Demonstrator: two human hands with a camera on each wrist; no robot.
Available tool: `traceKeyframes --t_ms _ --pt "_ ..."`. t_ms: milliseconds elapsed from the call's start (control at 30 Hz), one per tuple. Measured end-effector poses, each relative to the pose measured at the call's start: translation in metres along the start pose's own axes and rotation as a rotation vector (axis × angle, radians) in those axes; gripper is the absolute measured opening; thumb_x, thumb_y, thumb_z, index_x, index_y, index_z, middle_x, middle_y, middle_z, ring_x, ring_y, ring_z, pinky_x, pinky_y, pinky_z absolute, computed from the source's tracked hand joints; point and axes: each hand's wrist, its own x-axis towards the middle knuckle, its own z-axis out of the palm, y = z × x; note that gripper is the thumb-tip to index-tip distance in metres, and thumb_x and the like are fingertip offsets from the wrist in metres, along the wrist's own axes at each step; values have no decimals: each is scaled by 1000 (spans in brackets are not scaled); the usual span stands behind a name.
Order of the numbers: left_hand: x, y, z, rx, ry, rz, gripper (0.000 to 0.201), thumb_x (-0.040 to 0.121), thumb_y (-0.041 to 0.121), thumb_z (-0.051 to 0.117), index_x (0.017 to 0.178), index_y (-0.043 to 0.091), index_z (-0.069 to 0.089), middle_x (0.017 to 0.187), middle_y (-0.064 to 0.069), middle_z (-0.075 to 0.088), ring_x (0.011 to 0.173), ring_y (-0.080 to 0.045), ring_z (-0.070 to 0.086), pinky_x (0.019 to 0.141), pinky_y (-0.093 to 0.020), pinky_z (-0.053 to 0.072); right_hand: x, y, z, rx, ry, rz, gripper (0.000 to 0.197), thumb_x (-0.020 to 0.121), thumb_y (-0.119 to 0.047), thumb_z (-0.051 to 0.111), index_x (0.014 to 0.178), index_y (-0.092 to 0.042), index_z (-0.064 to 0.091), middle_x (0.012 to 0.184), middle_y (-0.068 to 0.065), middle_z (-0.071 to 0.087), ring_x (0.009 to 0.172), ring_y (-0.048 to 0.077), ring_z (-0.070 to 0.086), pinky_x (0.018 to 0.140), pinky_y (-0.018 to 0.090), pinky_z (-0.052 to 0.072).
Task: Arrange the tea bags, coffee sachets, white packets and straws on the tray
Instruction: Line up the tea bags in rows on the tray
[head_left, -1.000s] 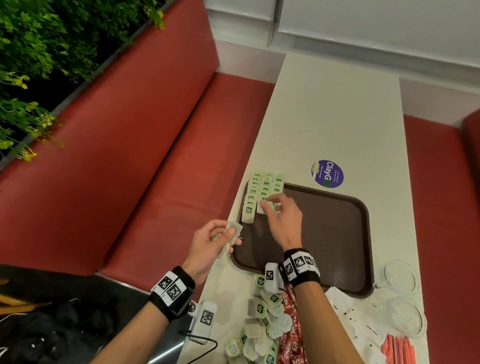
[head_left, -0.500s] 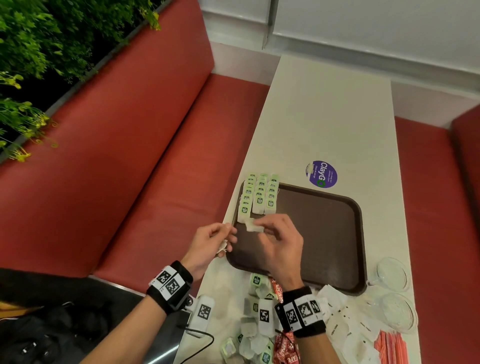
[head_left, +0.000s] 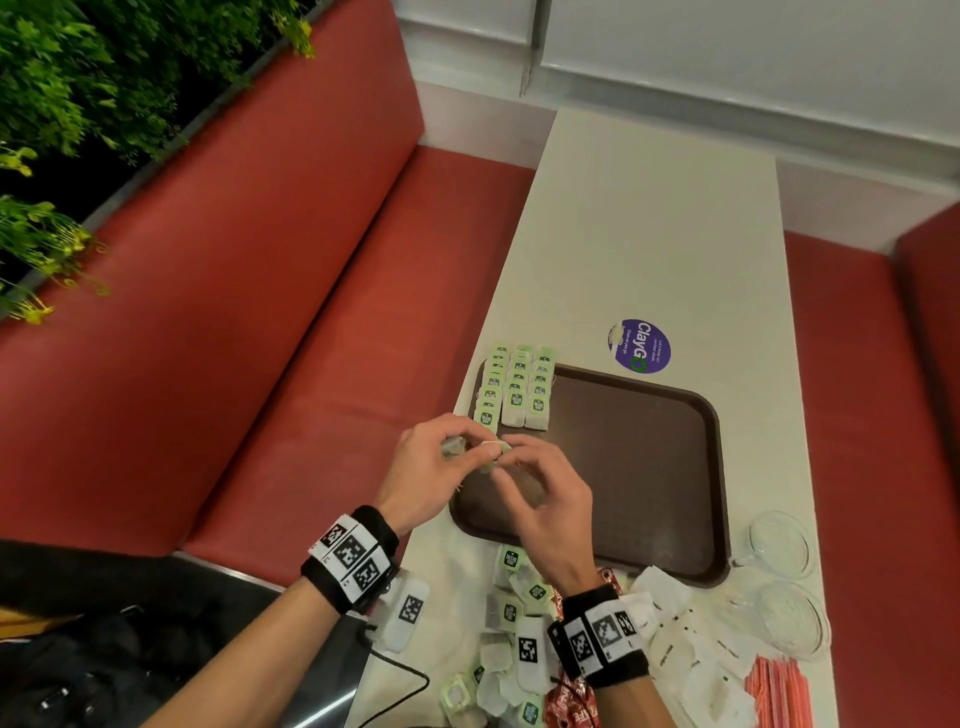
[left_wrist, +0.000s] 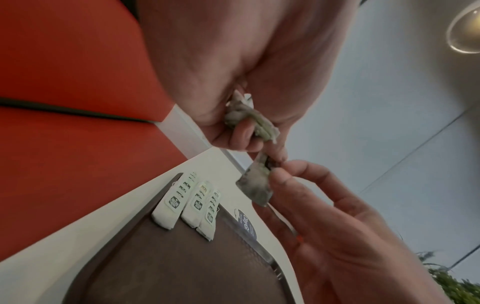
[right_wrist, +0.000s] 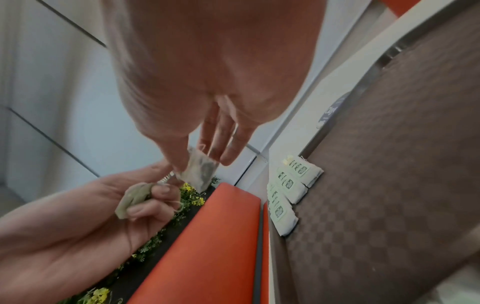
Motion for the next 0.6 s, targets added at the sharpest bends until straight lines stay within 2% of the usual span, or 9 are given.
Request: traceKeyframes --t_ms 100,167,233,300,333,433,500,533,600 --pt "1 1 3 8 20 22 6 96 32 81 102 32 83 105 16 76 105 -6 71 93 -21 52 6 4 3 55 46 42 20 95 0 80 101 -19 77 104 -8 78 103 21 76 94 42 61" --pt "2 -4 5 -46 62 -36 9 100 35 76 106 31 81 108 15 78 107 -6 72 95 -29 56 14 12 5 49 110 114 18 96 -3 79 100 -21 77 100 -9 79 99 18 76 94 32 60" --pt "0 -9 9 -217 123 -158 11 105 33 70 106 27 79 105 7 79 100 -12 73 87 -34 58 25 32 4 -2 180 208 16 99 -8 77 102 -24 75 100 -14 78 97 10 75 90 25 58" --pt "-3 -16 11 -383 185 -288 16 109 21 61 108 19 78 105 -11 77 92 -19 69 78 -36 57 36 56 6 -82 214 285 17 103 -10 72 106 -27 73 99 -16 77 93 4 73 87 28 59" --pt "-5 -21 11 -437 196 -342 19 111 15 57 111 15 76 109 -17 75 92 -23 67 80 -38 55 41 67 7 -121 217 313 17 104 -10 69 106 -27 71 98 -16 76 91 2 72 86 32 60" --pt "-12 -35 9 -502 179 -449 30 105 -2 49 120 11 71 118 -19 74 103 -32 68 95 -49 54 55 89 15 -180 222 386 15 104 -10 67 107 -24 66 95 -11 75 88 3 70 85 40 60" --pt "-16 -37 6 -475 166 -467 40 99 -13 48 124 12 67 121 -17 72 108 -31 73 97 -45 58 62 96 23 -200 216 401 14 104 -10 67 108 -23 63 96 -5 75 89 14 72 85 41 60" --pt "-18 -37 5 -456 165 -462 45 96 -17 48 126 13 65 121 -16 71 107 -27 75 89 -36 62 65 97 27 -211 206 398 14 104 -10 67 109 -22 63 97 -2 75 89 18 72 85 41 60" --pt "-23 -39 3 -430 164 -442 51 94 -22 48 128 13 63 122 -15 70 105 -21 77 77 -25 60 69 98 35 -221 184 381 14 104 -9 67 110 -20 61 98 1 74 89 20 72 82 36 58"
